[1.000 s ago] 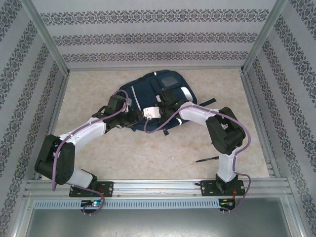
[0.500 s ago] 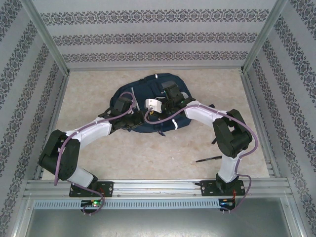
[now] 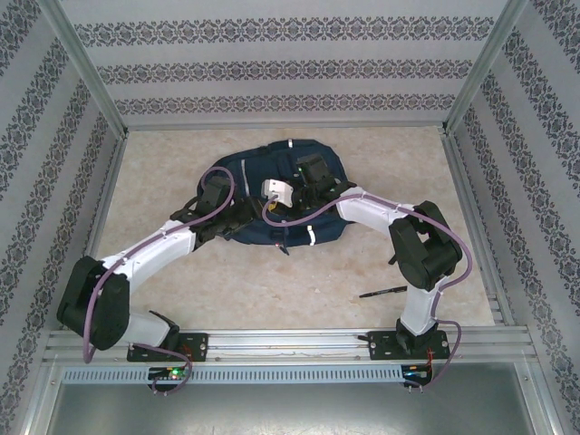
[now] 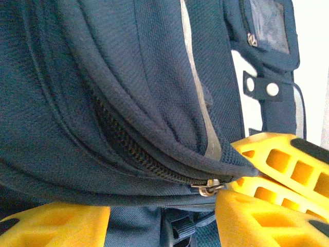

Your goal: Pack books, pencil case, and school supplies into a backpack

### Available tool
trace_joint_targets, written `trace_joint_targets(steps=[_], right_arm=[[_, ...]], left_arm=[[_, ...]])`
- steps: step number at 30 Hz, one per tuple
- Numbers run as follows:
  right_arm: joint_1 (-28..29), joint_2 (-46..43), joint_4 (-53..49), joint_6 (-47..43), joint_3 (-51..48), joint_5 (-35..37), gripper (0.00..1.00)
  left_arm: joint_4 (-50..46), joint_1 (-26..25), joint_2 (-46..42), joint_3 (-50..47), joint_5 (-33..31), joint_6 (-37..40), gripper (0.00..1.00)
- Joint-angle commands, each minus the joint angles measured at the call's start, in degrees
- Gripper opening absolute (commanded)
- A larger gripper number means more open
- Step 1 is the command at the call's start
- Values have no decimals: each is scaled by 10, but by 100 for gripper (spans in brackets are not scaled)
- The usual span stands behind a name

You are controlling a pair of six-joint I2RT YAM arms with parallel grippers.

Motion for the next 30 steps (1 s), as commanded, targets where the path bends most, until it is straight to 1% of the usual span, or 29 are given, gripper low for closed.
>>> trace_joint_targets(steps=[1, 7, 10, 12, 13, 18, 23, 24, 25, 27, 28, 29, 30], right_arm=[[14, -2, 9, 12, 1, -75, 0], [26, 1, 0, 4, 6, -66, 0], [37, -3, -8, -14, 2, -49, 0], [39, -7, -9, -19, -2, -45, 0], [38, -9, -9, -18, -4, -44, 0], [26, -20, -9, -25, -20, -36, 0], [13, -28, -8, -28, -24, -30, 0], [11, -29, -8, -27, -23, -30, 0], [11, -30, -9, -26, -22, -32, 0], [10, -30, -9, -22, -20, -38, 0], [10, -29, -6, -20, -20, -41, 0], [11, -27, -4, -16, -20, -45, 0], [9, -25, -2, -13, -18, -48, 0]], left_arm=[[-21, -1, 7, 17, -46, -8, 56], [-27, -2, 73, 43, -23, 30, 56], [-37, -2, 93, 60, -34, 45, 56], [-66, -2, 99, 73, -59, 51, 55], [-80, -1, 100, 76, -73, 55, 54], [-143, 4, 79, 75, -128, 84, 40], [-193, 33, 33, 50, -138, 108, 35], [-195, 41, 22, 46, -127, 114, 34], [-176, 47, 8, 38, -96, 133, 35], [-100, 49, -15, 19, 4, 164, 38], [-64, 48, -22, 14, 58, 155, 39], [-39, 47, -25, 12, 95, 133, 41], [-27, 44, -27, 14, 110, 114, 41]])
